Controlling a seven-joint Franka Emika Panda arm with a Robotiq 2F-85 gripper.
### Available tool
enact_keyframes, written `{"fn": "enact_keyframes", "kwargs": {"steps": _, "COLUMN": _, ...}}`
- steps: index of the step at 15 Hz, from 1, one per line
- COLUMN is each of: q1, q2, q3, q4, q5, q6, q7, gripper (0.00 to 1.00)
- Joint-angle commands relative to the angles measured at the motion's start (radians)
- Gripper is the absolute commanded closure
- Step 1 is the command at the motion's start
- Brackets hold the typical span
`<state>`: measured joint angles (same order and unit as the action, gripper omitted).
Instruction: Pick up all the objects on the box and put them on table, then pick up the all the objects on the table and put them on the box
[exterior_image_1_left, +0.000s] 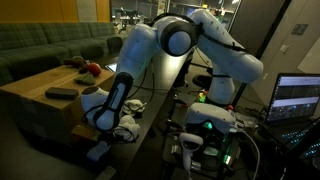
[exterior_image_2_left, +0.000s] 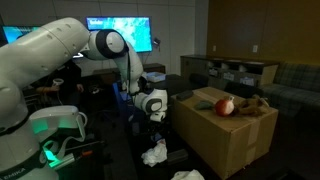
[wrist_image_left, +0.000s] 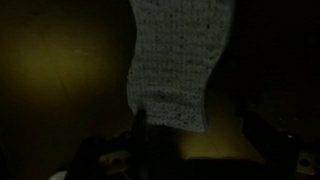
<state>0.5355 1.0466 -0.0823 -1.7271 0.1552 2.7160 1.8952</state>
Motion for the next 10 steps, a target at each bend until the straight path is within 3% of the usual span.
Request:
{"fn": "enact_keyframes", "kwargs": {"steps": 1, "q1": 0.007, "q2": -0.010, "q3": -0.011, "q4": 0.031, "q5": -0.049, "q6": -0.041, "q7": 0.012, "gripper": 0.00}}
{"fn": "enact_keyframes", "kwargs": {"steps": 10, "q1": 0.030, "q2": -0.029, "q3": 0.021, "q4": 0.068, "q5": -0.086, "q6": -0.134, "q7": 0.022, "gripper": 0.00}}
